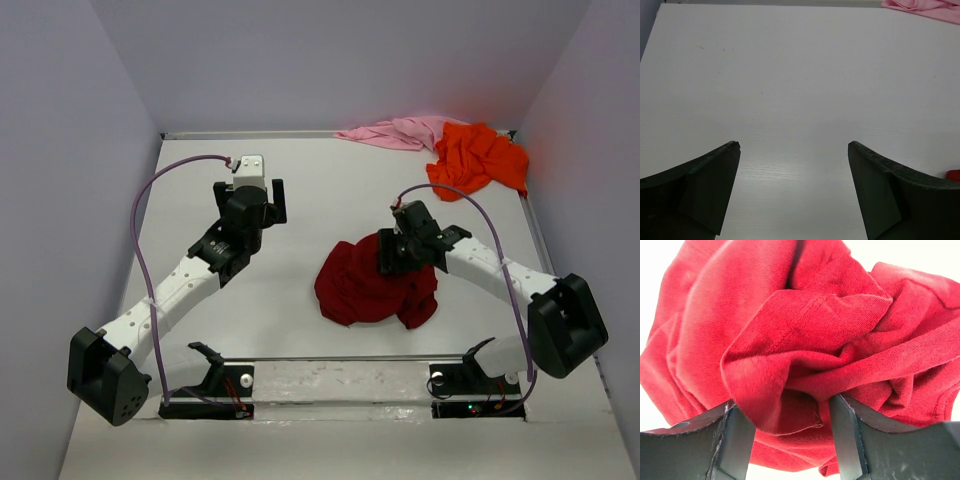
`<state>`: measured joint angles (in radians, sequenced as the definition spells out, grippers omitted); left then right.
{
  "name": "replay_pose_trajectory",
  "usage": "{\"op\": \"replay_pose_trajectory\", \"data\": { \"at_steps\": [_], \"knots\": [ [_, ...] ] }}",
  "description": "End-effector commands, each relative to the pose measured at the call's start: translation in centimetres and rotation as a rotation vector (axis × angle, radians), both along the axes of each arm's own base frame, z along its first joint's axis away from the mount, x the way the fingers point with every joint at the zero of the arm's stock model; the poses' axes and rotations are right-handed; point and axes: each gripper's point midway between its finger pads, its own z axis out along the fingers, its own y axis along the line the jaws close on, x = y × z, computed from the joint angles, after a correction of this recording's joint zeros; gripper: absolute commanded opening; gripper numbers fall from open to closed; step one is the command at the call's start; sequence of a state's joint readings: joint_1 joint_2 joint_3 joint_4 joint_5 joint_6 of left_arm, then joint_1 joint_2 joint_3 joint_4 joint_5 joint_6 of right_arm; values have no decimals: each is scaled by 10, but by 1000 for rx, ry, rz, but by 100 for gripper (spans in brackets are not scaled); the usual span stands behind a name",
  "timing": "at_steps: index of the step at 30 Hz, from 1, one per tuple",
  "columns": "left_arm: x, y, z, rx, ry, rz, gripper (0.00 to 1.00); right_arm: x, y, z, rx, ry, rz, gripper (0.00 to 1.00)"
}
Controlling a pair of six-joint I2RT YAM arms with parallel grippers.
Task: Fold and stack the t-shirts
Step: Flatten out the crumpled T-shirt at the center of the board.
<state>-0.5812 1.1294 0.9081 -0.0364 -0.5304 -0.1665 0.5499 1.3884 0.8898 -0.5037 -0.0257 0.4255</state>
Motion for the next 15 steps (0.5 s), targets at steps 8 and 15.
{"op": "replay_pose_trajectory", "data": {
  "at_steps": [8, 15],
  "knots": [
    [3, -1, 19, -30, -45, 2, 99, 12, 11, 33, 36, -86, 23, 55],
    [3, -2, 19, -32, -44, -1, 99, 10, 11, 36, 26, -88, 30, 46]
  ]
}}
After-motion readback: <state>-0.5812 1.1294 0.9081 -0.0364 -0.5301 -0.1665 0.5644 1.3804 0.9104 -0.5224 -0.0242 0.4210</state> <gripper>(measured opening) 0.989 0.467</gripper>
